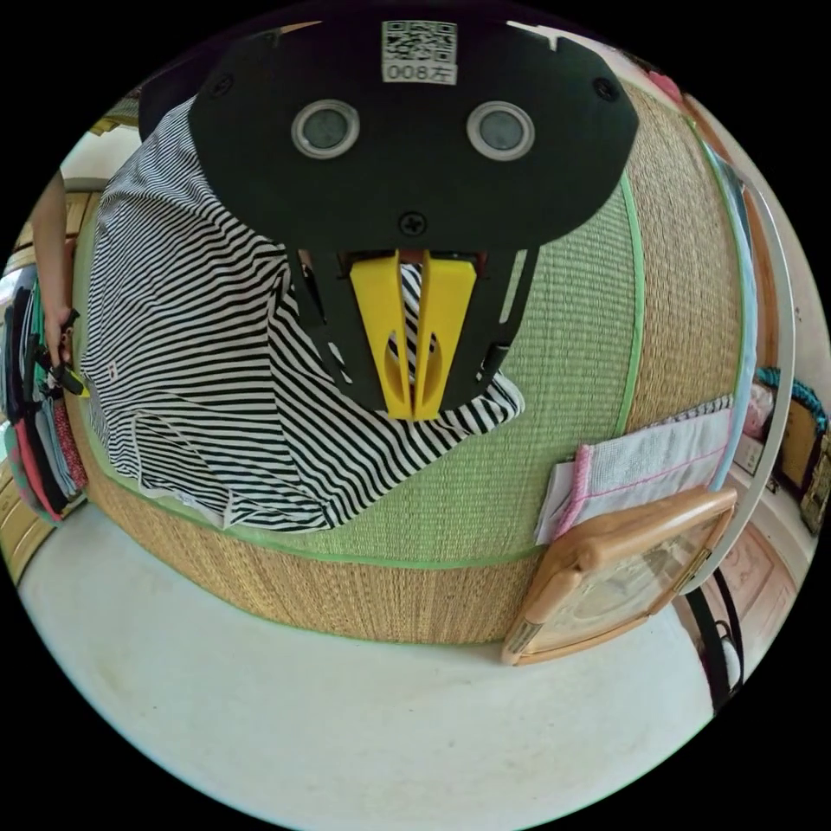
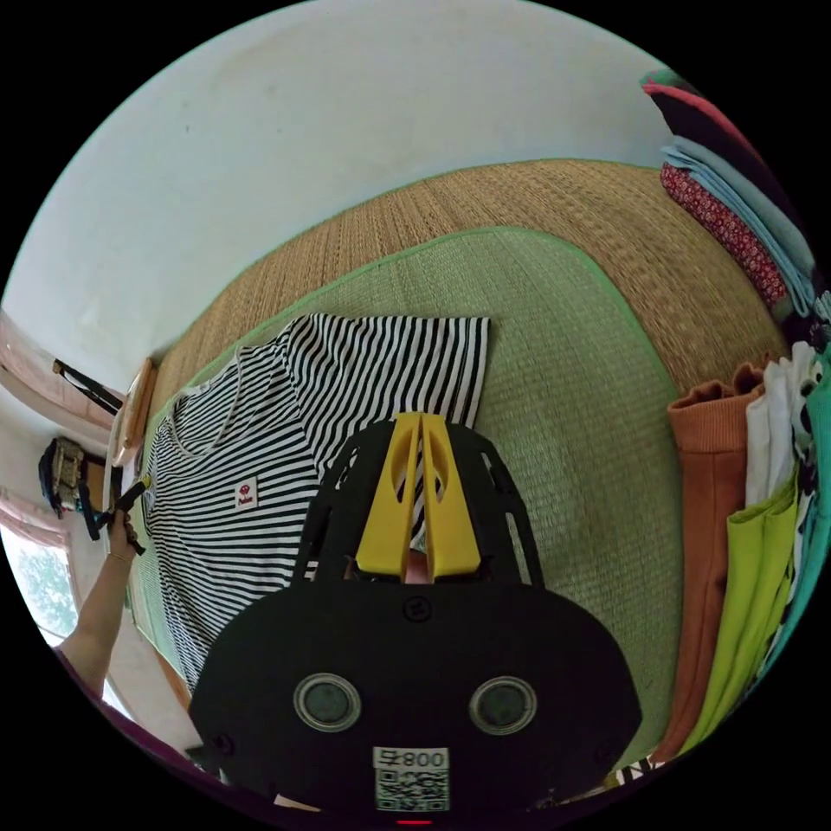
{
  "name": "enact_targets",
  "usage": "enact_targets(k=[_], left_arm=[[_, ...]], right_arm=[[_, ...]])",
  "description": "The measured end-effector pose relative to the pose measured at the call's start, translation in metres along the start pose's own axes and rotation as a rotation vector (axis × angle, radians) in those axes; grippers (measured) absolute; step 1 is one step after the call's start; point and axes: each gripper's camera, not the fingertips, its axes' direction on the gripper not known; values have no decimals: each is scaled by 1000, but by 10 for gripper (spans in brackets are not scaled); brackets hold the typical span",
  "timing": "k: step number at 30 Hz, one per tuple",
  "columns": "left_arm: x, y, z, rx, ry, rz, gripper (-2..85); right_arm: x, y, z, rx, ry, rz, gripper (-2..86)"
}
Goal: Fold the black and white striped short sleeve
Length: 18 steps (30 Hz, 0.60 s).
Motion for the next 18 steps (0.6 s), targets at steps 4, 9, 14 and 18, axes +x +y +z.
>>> enact_targets(k=[4, 9, 14, 18], left_arm=[[11, 21, -21, 77, 115, 36, 2], [19, 59, -7, -24, 116, 88, 1], [-12, 67, -3, -60, 147, -52, 1], [-25, 84, -15, -45, 145, -63, 2]], right_arm=[[-8, 9, -29, 44, 4, -93, 0], [-11, 31, -36, -14, 4, -187, -1], [31, 17, -37, -45, 70, -89, -1], [74, -10, -55, -56, 69, 15, 0]])
